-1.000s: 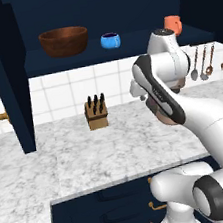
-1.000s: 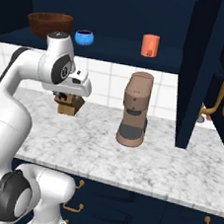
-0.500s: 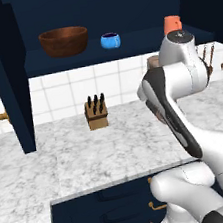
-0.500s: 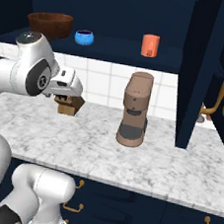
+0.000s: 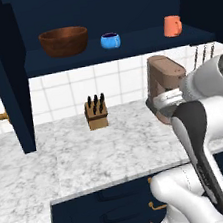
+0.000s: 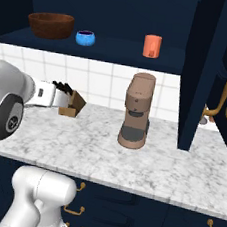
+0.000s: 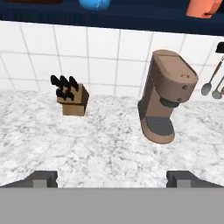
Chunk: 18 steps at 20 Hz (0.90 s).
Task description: Gather all objects into one cabinet and sort the glasses and bowls to opposite sides.
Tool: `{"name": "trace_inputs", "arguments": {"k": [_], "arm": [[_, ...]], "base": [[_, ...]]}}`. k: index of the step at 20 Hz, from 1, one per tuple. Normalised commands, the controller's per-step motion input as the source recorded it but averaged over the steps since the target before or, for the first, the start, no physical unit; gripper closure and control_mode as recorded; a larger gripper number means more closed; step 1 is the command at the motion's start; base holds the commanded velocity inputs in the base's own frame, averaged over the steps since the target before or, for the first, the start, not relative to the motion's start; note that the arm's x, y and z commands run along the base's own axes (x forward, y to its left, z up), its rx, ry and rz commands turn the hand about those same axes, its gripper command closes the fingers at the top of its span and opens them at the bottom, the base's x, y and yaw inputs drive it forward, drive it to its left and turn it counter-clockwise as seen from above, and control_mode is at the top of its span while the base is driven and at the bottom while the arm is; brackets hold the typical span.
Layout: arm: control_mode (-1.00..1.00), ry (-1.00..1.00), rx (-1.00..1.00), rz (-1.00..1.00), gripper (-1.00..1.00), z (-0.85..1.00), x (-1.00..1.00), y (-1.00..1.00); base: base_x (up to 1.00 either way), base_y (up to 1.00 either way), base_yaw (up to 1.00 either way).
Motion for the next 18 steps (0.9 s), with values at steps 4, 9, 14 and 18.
{"name": "trace_inputs", "arguments": {"k": [4,9,14,18], "arm": [[-1.0,-0.24,0.06,0.0,-1.0,0.43,-0.72,0.0],[-1.0,-0.09,0.11,0.0,-1.0,0.25,-0.31,-0.06],[-1.0,-0.01,0.15,0.02,-1.0,0.2,-0.23,-0.09],[-1.0,0.0,0.0,0.0,-1.0,0.0,0.0,0.0]], "base": [[0.0,0.0,0.0],[0.0,0.0,0.0],[0.0,0.0,0.0],[0.0,0.0,0.0]]}}
